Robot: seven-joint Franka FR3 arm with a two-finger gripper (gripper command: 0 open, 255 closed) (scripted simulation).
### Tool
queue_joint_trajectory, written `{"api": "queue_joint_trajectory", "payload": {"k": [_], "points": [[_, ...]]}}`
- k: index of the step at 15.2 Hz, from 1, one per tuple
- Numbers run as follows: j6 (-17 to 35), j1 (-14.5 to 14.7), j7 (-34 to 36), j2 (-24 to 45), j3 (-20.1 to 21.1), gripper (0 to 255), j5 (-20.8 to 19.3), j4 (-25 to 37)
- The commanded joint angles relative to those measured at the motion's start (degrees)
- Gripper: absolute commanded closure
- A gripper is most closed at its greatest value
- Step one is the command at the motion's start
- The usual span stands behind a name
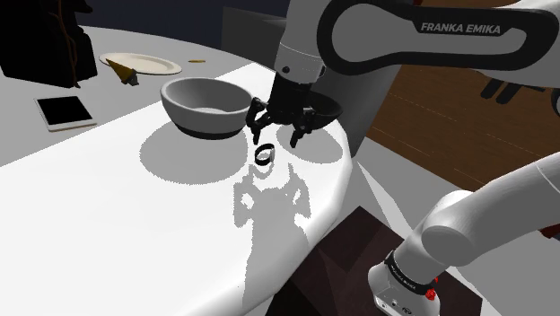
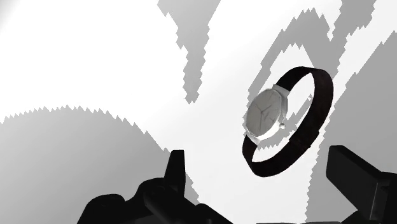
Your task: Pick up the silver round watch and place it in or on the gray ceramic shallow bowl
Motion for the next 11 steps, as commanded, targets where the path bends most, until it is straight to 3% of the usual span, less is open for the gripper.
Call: {"api": "queue_joint_trajectory", "payload": {"k": [1,2,11], "points": [[0.0,0.0,0.0,0.0,0.0,0,0.0,0.0],[0.0,0.0,0.0,0.0,0.0,255,0.0,0.0],[0.0,0.0,0.0,0.0,0.0,255,0.0,0.0]]}}
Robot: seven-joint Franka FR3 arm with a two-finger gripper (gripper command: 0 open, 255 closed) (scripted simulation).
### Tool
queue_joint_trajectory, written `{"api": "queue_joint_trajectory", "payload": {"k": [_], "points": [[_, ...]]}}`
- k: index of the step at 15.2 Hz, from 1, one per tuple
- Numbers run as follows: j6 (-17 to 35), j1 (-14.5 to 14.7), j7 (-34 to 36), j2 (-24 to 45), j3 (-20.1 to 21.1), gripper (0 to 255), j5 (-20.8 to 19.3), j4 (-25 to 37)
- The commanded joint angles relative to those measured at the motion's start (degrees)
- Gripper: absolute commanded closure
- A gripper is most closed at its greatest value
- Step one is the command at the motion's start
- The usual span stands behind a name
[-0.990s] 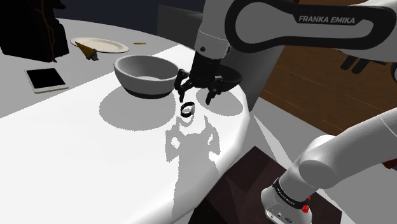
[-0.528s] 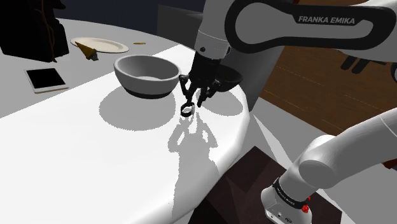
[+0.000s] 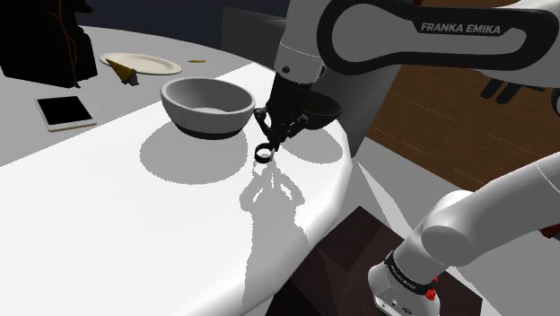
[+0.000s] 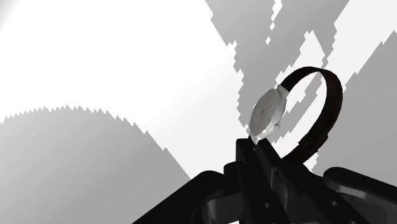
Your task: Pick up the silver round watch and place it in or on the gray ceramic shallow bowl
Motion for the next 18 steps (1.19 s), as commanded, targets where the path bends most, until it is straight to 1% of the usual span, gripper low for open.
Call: {"api": "queue_joint_trajectory", "payload": {"k": [1,18], "points": [[-0.8,0.0,0.0,0.0,-0.1,255,-0.1,0.8],[-13.7,-0.8,1.4,2.3,-0.8,255,-1.6,15.8]]}}
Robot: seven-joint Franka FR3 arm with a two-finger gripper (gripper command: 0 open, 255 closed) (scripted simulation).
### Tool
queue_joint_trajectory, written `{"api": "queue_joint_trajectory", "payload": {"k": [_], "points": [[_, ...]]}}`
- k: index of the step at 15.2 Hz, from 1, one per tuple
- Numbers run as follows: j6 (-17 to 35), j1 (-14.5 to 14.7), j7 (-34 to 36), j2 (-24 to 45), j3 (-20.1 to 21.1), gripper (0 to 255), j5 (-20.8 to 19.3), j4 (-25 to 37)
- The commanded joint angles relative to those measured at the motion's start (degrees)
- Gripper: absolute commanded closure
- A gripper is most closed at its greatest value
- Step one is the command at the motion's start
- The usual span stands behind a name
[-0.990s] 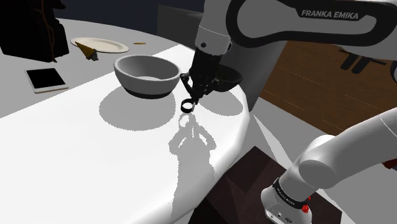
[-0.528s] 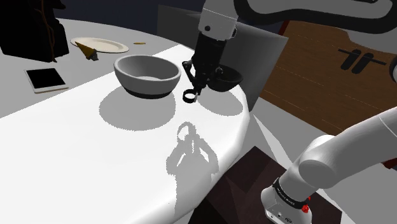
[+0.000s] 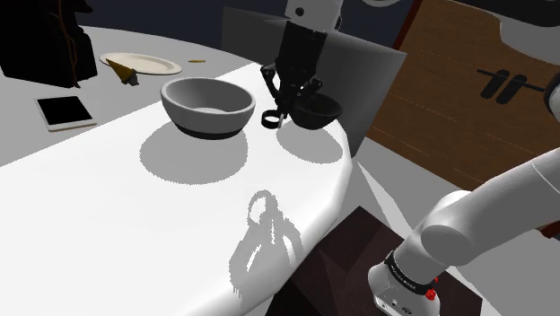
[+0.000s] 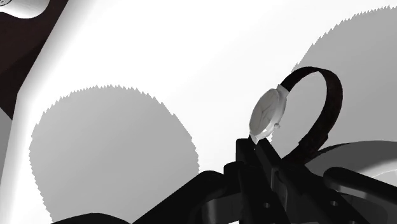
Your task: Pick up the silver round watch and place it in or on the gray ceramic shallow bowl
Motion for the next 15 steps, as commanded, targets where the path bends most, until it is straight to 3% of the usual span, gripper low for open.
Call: {"api": "queue_joint_trajectory", "payload": {"k": [1,11,15], "points": [[-1.7,-0.1,0.3,0.7,0.1,255,-0.3,2.4],[-9.7,-0.5,1.9,4.3,0.6,255,-1.9,13.7],[-10.2,-2.4,-4.3,3.1,-3.6,255,-1.9,12.5]]}}
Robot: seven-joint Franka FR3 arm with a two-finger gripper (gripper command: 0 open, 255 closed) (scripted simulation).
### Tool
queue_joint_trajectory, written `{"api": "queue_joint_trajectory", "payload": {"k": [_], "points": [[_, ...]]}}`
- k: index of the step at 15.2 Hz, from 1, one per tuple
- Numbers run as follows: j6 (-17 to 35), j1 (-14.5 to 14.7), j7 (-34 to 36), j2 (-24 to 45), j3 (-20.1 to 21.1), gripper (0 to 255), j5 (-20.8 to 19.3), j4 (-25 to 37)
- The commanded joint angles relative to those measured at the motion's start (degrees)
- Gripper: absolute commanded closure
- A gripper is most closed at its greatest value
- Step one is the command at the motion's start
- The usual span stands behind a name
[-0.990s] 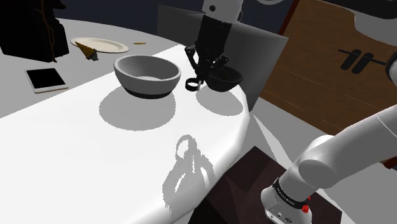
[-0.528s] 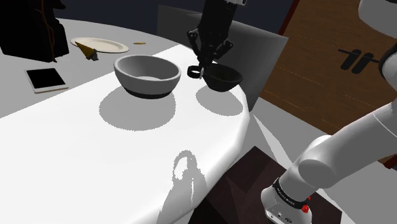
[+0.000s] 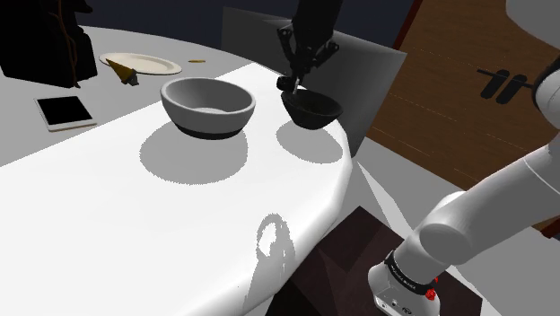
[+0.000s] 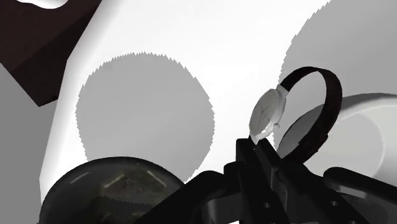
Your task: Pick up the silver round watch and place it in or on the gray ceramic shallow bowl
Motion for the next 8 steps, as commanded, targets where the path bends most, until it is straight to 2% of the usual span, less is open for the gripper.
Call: {"api": "queue_joint_trajectory", "payload": {"k": [1,8], "points": [[-0.4,-0.9,-2.9,-0.4,-1.9,255,-0.1,-0.3],[-1.4,-4.3,-12.8,0.5,-8.3,255,-1.6,0.7]]}}
